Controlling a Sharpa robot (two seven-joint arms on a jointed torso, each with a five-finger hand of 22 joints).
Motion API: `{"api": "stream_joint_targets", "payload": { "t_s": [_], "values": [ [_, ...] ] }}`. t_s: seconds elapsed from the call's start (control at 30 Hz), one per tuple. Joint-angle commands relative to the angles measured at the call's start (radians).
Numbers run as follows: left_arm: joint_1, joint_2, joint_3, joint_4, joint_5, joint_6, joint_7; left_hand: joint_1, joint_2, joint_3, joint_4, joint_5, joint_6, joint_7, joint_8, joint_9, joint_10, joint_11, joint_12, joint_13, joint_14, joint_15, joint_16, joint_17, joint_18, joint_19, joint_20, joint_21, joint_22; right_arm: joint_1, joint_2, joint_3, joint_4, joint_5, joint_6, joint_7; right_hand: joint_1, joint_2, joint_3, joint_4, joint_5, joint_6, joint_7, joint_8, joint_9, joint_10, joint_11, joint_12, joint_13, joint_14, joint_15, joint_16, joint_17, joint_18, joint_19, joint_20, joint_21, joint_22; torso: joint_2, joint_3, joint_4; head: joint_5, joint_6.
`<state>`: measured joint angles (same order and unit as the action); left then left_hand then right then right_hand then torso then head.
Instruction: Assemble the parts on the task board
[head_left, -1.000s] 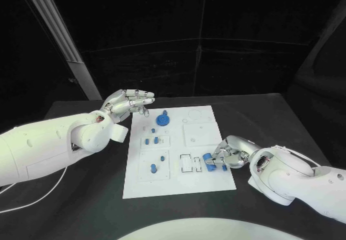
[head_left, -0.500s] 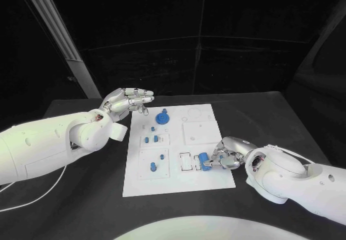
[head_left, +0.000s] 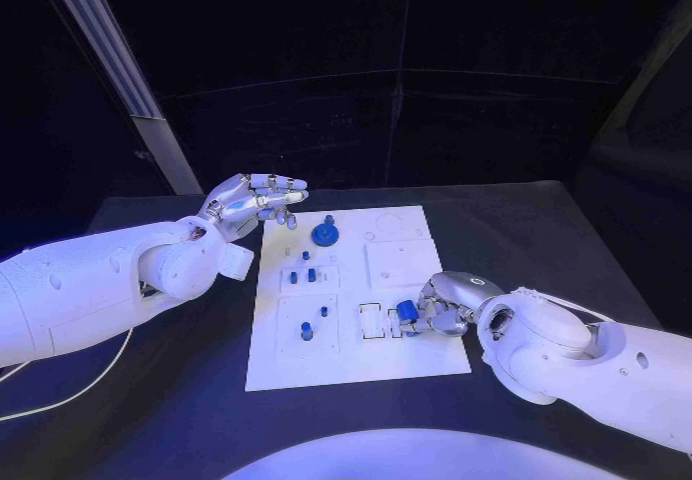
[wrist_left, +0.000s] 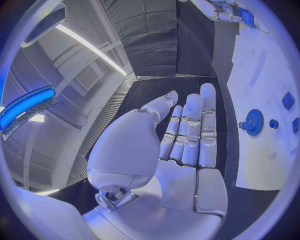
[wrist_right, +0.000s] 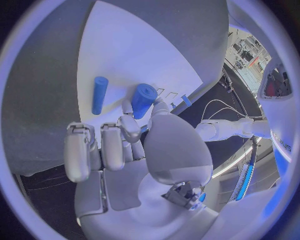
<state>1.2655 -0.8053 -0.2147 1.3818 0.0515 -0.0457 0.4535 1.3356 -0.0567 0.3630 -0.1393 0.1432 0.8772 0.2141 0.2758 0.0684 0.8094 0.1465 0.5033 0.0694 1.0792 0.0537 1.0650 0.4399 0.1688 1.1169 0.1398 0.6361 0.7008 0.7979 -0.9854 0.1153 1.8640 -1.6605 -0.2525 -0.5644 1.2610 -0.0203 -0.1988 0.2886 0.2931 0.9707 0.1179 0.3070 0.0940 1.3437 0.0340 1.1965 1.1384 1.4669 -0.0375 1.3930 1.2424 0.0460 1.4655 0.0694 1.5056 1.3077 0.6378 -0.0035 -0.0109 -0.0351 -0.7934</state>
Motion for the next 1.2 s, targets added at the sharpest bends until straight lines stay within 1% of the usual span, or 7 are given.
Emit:
{"api": "stream_joint_targets", "payload": {
  "t_s": [0.03, 0.2, 0.37, 0.6, 0.73, 0.9, 1.2],
  "values": [
    [0.001, -0.001, 0.001, 0.002, 0.003, 0.017, -0.003, -0.006, 0.004, -0.004, 0.001, 0.004, -0.005, 0.001, 0.006, 0.0, -0.006, 0.0, 0.006, -0.001, -0.004, 0.0, 0.007, -0.001, 0.014, -0.002, 0.007, -0.005, -0.002, -0.006, 0.008, -0.005, -0.005, -0.025, 0.05, -0.015, 0.002, 0.007, -0.01, 0.0, 0.013, -0.007, -0.004, 0.0, -0.001, 0.007, -0.002, 0.008, 0.006, 0.045, -0.001, 0.006, 0.003, -0.02, 0.039, 0.003, 0.007, 0.174, 0.0, 0.0004, -0.0011, -0.002, -0.002],
    [0.001, -0.001, 0.001, 0.002, 0.003, 0.018, -0.005, -0.006, 0.004, -0.004, 0.001, 0.004, -0.005, 0.001, 0.006, 0.0, -0.006, 0.0, 0.006, -0.001, -0.004, 0.0, 0.007, -0.001, 0.014, -0.002, 0.007, -0.005, -0.002, -0.007, 0.014, -0.005, -0.01, -0.026, 0.057, -0.034, 0.014, 0.01, -0.014, -0.004, 0.045, -0.009, -0.004, 0.005, 0.0, 0.006, -0.002, 0.007, 0.013, 0.045, -0.002, 0.007, 0.007, -0.021, 0.039, 0.003, 0.008, 0.175, 0.0, -0.0002, -0.0002, -0.005, -0.003],
    [0.001, -0.001, 0.001, 0.003, 0.003, 0.021, -0.007, -0.006, 0.004, -0.004, 0.001, 0.004, -0.005, 0.001, 0.006, 0.0, -0.006, 0.0, 0.006, -0.001, -0.004, 0.0, 0.007, -0.001, 0.014, -0.002, 0.007, -0.005, -0.002, -0.008, 0.016, -0.005, -0.009, -0.029, 0.047, -0.074, 0.092, 0.022, 0.004, -0.032, 0.193, 0.0, -0.008, 0.017, 0.003, 0.007, -0.007, 0.006, 0.026, 0.045, -0.006, 0.01, 0.015, -0.021, 0.041, -0.001, 0.009, 0.178, 0.0, 0.0004, 0.0, -0.008, -0.003],
    [0.001, -0.002, 0.001, 0.003, 0.003, 0.025, -0.01, -0.006, 0.005, -0.005, 0.001, 0.004, -0.006, 0.001, 0.006, 0.0, -0.008, 0.0, 0.007, -0.001, -0.005, 0.0, 0.007, -0.002, 0.014, -0.002, 0.007, -0.005, -0.002, -0.008, 0.01, -0.005, -0.001, 0.074, -0.019, -0.075, 0.094, 0.029, 0.001, -0.017, 0.247, 0.017, -0.013, 0.025, 0.008, 0.019, -0.012, 0.016, 0.046, 0.047, -0.009, 0.014, 0.024, -0.023, 0.045, -0.003, 0.013, 0.184, -0.001, 0.0006, -0.0018, -0.007, -0.003],
    [0.001, -0.002, 0.001, 0.002, 0.003, 0.025, -0.01, -0.006, 0.005, -0.005, 0.001, 0.004, -0.006, 0.001, 0.006, 0.0, -0.008, 0.0, 0.007, -0.001, -0.005, 0.0, 0.007, -0.002, 0.014, -0.002, 0.007, -0.005, -0.002, -0.008, -0.001, -0.005, 0.01, 0.202, -0.097, -0.038, 0.094, 0.03, -0.001, -0.01, 0.273, 0.026, -0.017, 0.027, 0.012, 0.023, -0.015, 0.018, 0.052, 0.047, -0.011, 0.015, 0.028, -0.023, 0.047, -0.005, 0.014, 0.186, -0.002, 0.0006, -0.001, -0.009, -0.003],
    [0.001, -0.001, 0.001, 0.001, 0.003, 0.025, -0.01, -0.006, 0.005, -0.005, 0.001, 0.004, -0.006, 0.001, 0.006, 0.0, -0.008, 0.0, 0.007, -0.001, -0.005, 0.0, 0.007, -0.002, 0.014, -0.002, 0.007, -0.005, -0.002, -0.008, -0.013, -0.005, 0.026, 0.307, -0.184, 0.006, 0.09, 0.03, -0.005, -0.003, 0.29, 0.038, -0.021, 0.028, 0.016, 0.029, -0.018, 0.023, 0.061, 0.049, -0.014, 0.018, 0.033, -0.024, 0.049, -0.007, 0.016, 0.189, -0.001, 0.0001, 0.0001, -0.011, -0.001],
    [0.001, 0.0, 0.0, 0.001, 0.003, 0.024, -0.01, -0.006, 0.005, -0.005, 0.0, 0.004, -0.006, 0.001, 0.007, 0.0, -0.008, 0.0, 0.007, -0.001, -0.005, 0.0, 0.008, -0.003, 0.014, -0.003, 0.007, -0.006, -0.003, -0.008, -0.031, -0.004, 0.05, 0.373, -0.278, 0.043, 0.08, 0.039, -0.007, 0.0, 0.299, 0.058, -0.028, 0.027, 0.023, 0.032, -0.023, 0.02, 0.063, 0.049, -0.018, 0.018, 0.036, -0.025, 0.05, -0.011, 0.017, 0.19, 0.0, 0.0, 0.0, -0.01, 0.0]
  ]
}}
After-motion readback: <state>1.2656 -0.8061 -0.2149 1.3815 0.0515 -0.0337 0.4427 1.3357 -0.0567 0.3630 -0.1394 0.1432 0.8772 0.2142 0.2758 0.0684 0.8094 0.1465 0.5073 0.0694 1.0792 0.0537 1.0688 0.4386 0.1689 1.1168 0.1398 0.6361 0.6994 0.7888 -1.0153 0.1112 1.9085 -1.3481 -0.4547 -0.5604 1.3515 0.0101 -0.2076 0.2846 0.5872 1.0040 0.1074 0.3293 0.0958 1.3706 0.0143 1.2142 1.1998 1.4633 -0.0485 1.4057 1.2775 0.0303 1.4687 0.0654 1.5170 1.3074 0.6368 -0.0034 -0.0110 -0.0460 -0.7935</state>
